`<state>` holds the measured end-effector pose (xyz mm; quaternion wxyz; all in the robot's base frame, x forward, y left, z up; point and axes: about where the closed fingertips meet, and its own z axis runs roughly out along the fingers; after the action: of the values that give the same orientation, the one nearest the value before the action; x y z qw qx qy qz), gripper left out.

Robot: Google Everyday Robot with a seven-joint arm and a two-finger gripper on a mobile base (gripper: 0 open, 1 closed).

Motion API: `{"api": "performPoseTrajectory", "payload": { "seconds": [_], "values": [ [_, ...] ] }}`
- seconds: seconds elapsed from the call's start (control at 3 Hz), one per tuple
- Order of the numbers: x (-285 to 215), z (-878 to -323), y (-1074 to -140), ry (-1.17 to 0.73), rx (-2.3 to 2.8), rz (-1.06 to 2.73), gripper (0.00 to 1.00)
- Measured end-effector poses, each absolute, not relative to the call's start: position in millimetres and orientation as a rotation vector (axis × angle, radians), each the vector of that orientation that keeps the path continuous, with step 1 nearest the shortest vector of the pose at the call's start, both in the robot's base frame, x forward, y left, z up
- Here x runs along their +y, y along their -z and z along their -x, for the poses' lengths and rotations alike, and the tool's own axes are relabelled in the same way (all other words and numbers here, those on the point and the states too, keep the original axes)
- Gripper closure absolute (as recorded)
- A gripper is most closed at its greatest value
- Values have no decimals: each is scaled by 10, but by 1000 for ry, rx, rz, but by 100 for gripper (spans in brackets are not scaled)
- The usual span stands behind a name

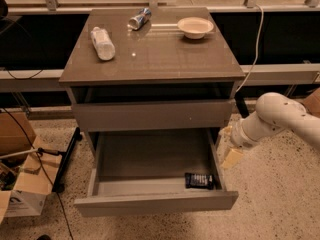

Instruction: Pick rxbar blueberry from middle drawer and place on counter

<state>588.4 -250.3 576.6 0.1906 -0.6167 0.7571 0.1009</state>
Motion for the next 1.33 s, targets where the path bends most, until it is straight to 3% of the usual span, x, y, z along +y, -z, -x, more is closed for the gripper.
{"api": "performPoseTrajectory", "payload": {
  "seconds": [0.33,0.67,1.33],
  "values": [
    [-2555,-5969,-5335,-356,2142,1707,1],
    [-2553,-6034,-4777,-466,2159,1668,0],
    [-2458,-6059,-4504,-512,2148,1665,0]
  ]
}}
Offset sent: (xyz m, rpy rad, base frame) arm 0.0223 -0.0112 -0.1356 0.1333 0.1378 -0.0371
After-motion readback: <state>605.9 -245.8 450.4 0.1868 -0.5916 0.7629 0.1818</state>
